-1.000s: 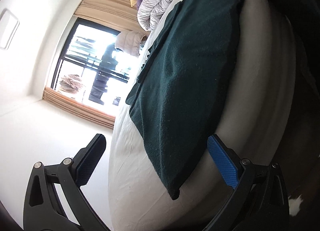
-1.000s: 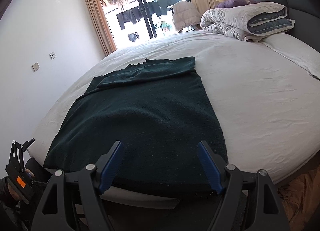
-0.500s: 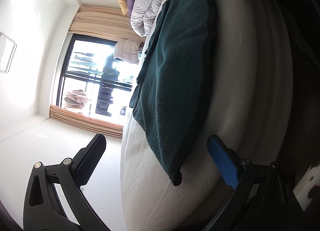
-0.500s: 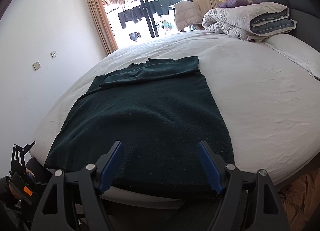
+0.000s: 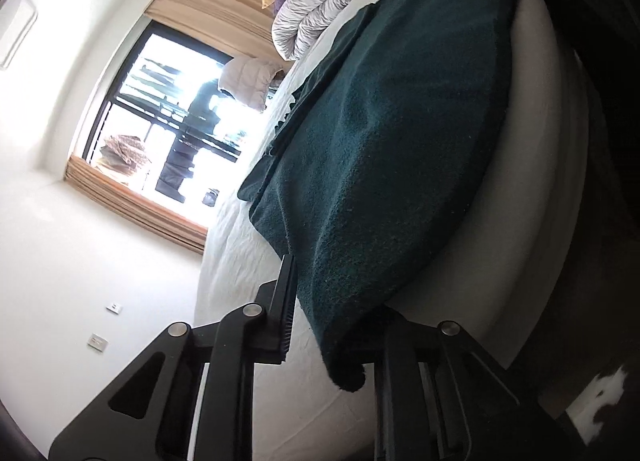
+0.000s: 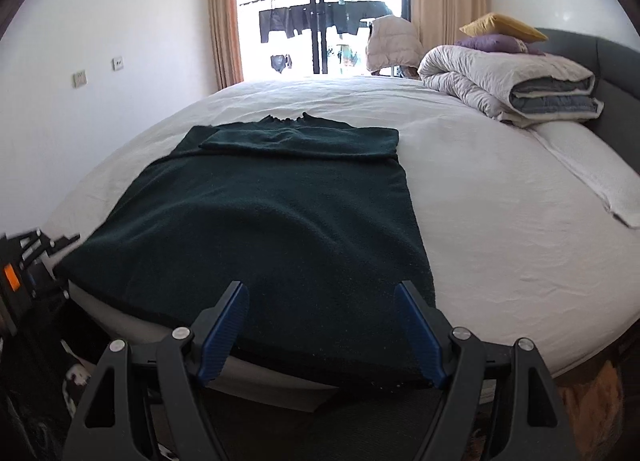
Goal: Fold small clothes
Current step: 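Grasp the sweater hem end with the left gripper, then the right gripper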
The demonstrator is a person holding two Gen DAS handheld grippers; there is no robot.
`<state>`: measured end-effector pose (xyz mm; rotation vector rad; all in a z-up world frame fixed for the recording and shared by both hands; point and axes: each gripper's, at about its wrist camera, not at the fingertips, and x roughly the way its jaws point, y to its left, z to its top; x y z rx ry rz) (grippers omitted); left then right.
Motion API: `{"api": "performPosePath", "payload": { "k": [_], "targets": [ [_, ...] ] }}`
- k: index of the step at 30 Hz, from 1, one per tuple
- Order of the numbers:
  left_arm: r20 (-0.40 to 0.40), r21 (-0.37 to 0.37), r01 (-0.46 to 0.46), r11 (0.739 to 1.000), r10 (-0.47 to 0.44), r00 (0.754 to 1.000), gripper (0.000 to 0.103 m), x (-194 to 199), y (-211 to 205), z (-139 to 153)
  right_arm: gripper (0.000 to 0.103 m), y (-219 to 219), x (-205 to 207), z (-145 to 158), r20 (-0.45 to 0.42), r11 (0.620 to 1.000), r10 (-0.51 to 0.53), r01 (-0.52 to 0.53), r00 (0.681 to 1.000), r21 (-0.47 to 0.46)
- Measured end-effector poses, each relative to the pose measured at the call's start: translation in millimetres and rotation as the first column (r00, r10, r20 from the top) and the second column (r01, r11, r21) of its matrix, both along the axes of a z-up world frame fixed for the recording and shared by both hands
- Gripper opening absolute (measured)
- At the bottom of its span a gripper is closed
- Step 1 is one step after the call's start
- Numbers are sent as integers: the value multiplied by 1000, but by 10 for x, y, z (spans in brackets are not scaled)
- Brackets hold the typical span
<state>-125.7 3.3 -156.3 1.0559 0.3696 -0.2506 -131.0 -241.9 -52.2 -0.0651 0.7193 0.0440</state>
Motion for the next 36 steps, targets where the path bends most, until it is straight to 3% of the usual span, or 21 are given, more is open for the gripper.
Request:
{"api": "performPosePath", "payload": {
  "k": [3,6,11,18,24,27,32,36],
  "targets": [
    [-87,-126,-43,991,32,996,7,100,55,177,78,108,-81,-55,-16,993,52,-53,999,-102],
    [-159,-242,-97,966,59,986,5,216,103,372,77,217,-129,-143,-42,975,100,-107,994,-197],
    [-189,-352,-151,924,88,978,5,350,144,691,69,400,-159,-313,-80,917,160,-178,984,-358],
    [-223,-479,-202,854,104,969,5,431,178,1119,68,622,-159,-506,-101,840,203,-226,974,-494],
    [-226,-554,-208,806,95,970,5,488,218,1426,68,739,-83,-622,-104,795,207,-229,973,-561],
    [-215,-576,-203,792,93,972,5,504,218,1555,59,742,-21,-707,-131,764,192,-232,973,-602],
    [-203,-584,-198,788,95,975,5,510,232,1644,52,598,46,-754,-149,731,134,-200,980,-653],
    [-205,-576,-198,793,94,974,5,492,237,1595,32,455,54,-749,-169,741,94,-182,981,-646]
  ]
}}
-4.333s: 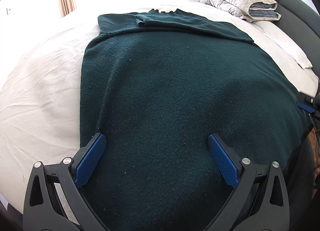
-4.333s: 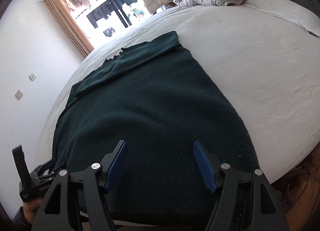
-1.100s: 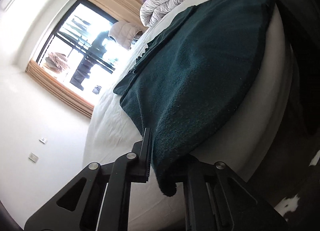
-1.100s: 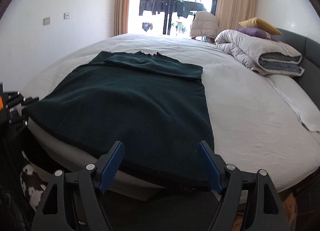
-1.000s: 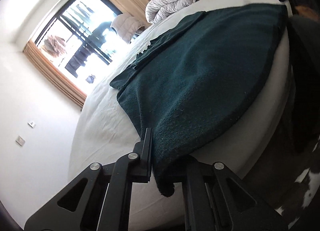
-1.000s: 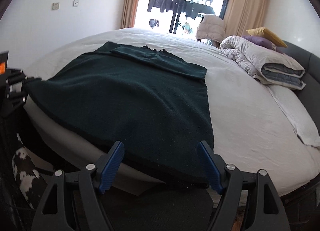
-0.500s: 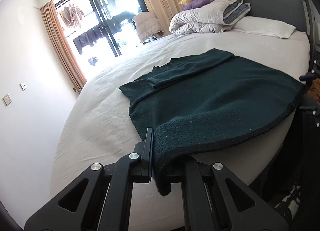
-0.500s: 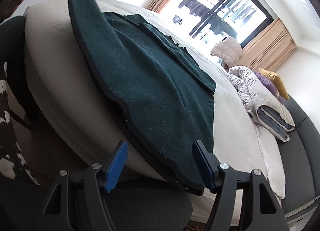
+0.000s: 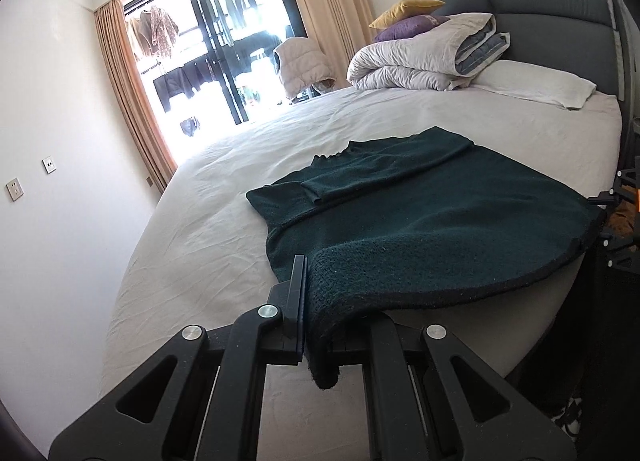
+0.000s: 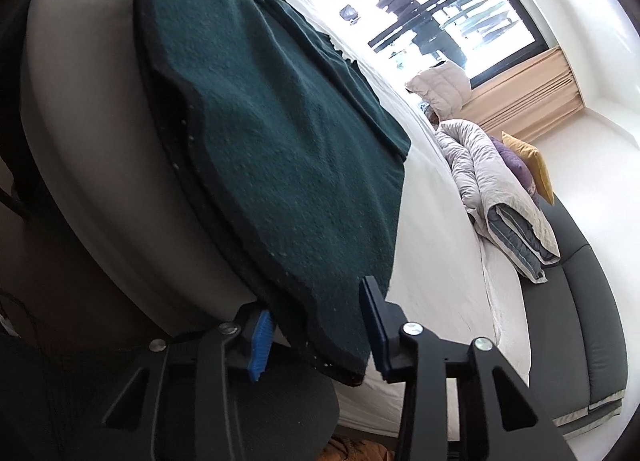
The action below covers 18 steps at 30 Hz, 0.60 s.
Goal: Fold small clothes
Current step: 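Grasp the sweater hem end with the left gripper, then the right gripper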
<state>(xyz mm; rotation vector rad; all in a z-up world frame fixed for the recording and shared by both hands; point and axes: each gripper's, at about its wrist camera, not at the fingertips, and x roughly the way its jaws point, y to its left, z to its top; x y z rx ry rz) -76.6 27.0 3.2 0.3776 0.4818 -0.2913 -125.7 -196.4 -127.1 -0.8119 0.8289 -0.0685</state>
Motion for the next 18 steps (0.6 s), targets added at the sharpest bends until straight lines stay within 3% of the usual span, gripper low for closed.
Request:
{"api": "performPosePath", "payload": {
  "k": [4,12,18],
  "targets": [
    [2,32,12,999,-12,1000,5,-30,-19,-103,13,-105,-7,35,-5,1000,-11,11,1000,-9],
    [22,172,51,984,-55,998,5,-199,-62,-413,3,-328,14,143,18,999,-32,32,999,-14],
    [13,173,28,985,-31,999,5,-241,39,-537,3,-356,18,274,71,999,-35,36,997,-15]
  ]
}}
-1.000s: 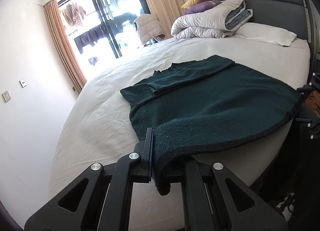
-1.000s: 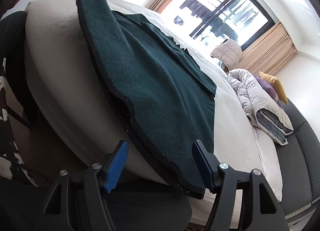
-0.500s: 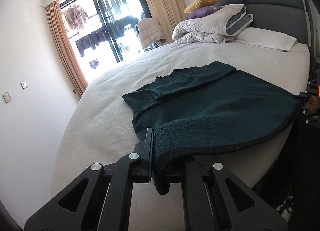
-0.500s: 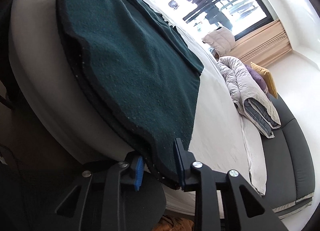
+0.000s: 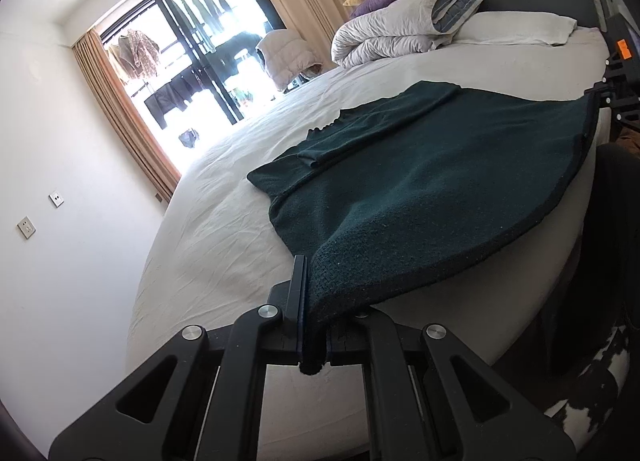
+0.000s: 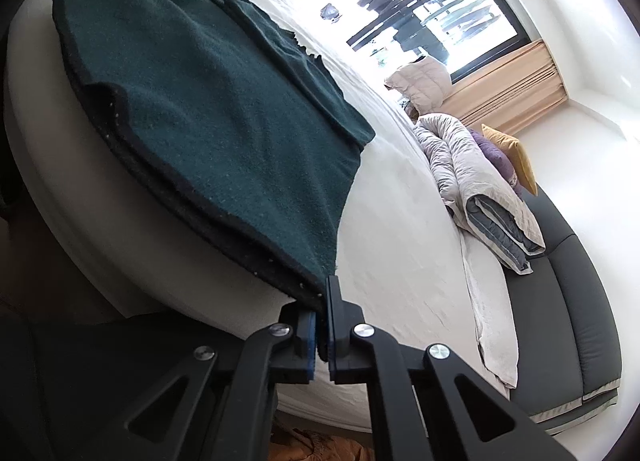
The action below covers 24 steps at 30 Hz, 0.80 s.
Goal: Fold small clothes
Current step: 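Grasp the sweater hem end with the left gripper, then the right gripper, then lift the held hem with both grippers and fold it over toward the collar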
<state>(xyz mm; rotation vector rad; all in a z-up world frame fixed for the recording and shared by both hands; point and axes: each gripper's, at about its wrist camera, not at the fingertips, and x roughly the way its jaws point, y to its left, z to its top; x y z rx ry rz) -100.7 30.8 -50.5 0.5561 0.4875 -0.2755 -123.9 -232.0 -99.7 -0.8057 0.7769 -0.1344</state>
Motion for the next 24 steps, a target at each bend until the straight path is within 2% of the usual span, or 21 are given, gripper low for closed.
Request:
{"api": "performPosePath", "payload": {
  "k": [9,13,18,24],
  "targets": [
    [-6,-123,-48,991,47,999,5,163,123,220,3,-144,222,442,105,996,-40,31,994,87],
    [-37,-180,-88,980,83,996,5,347,189,340,3,-168,399,633,153,991,-52,32,987,129],
    [-82,-254,-132,958,115,990,5,692,278,509,3,-175,740,821,197,988,-54,24,979,153],
    [-125,-263,-154,953,125,984,5,1270,289,680,3,-249,1300,997,213,984,-67,29,975,177]
  ]
}}
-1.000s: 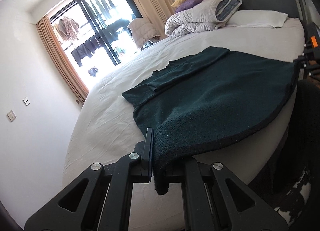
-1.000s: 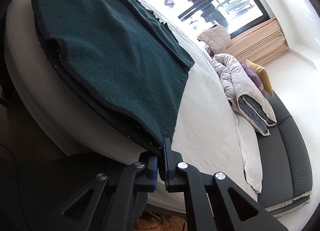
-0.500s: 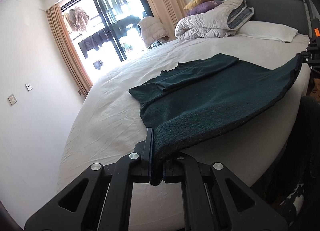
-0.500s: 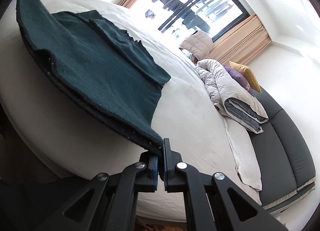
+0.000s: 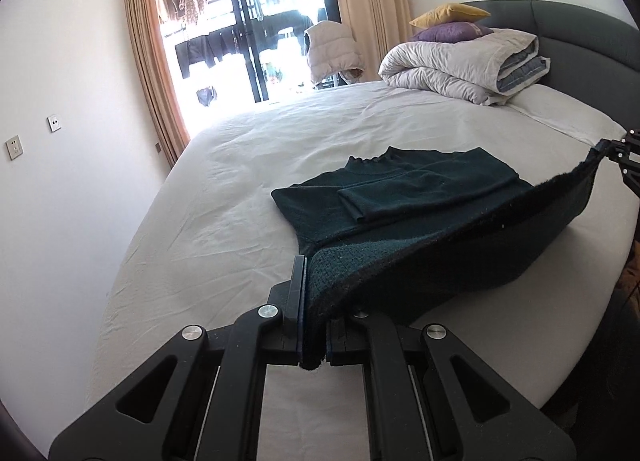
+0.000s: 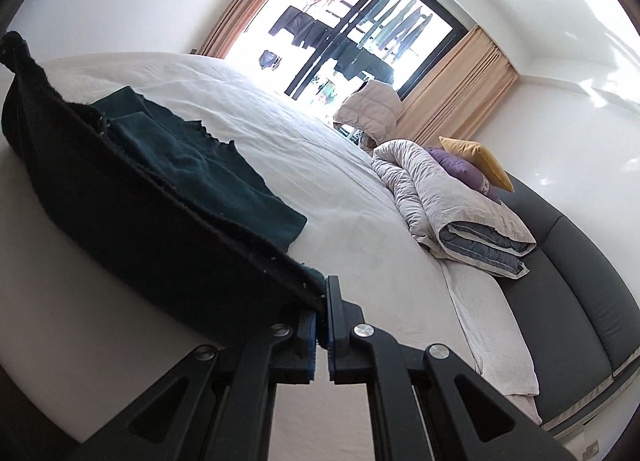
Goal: Fold small clothes
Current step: 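Lift the held hem with both grippers and fold it over toward the collar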
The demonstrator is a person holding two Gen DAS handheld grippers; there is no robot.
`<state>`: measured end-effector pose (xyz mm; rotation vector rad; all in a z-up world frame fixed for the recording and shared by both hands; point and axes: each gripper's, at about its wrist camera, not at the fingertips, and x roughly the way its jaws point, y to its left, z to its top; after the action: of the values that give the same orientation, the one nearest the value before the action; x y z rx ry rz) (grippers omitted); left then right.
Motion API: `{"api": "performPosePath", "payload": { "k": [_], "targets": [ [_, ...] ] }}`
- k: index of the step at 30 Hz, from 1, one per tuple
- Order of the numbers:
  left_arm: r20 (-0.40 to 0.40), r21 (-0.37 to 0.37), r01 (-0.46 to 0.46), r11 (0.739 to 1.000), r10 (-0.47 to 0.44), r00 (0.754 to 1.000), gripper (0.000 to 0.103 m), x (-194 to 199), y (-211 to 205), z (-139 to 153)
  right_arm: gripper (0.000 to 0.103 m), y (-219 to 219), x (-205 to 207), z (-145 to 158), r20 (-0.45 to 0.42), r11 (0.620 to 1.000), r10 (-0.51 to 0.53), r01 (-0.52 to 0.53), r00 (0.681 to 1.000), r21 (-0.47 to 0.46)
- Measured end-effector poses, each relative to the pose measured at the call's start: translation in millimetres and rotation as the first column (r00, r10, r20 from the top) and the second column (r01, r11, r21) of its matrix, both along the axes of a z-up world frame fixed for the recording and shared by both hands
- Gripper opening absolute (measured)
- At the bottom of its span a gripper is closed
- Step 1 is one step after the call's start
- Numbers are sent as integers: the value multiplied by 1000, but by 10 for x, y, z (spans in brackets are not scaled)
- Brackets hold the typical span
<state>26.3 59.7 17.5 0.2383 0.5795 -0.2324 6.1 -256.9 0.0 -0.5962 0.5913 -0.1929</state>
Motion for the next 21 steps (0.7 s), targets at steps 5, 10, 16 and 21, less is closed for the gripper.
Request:
{"api": "performPosePath", "payload": {
  "k": [5,10,16,21],
  "targets": [
    [-43,-4,-8,1000,8,999,5,568,-12,70,3,-50,498,38,-13,1000,7,-7,1000,-4],
    [-76,25,-6,1000,8,997,5,1155,-110,138,3,-98,1050,26,-50,1000,11,-11,999,-1],
    [-143,31,-22,999,26,989,5,1964,-190,94,3,-199,1650,-131,-109,999,-4,8,994,33],
    [-213,48,-45,998,55,975,5,2571,-261,-138,3,-310,2164,-378,-187,995,-20,39,982,97]
  ]
}}
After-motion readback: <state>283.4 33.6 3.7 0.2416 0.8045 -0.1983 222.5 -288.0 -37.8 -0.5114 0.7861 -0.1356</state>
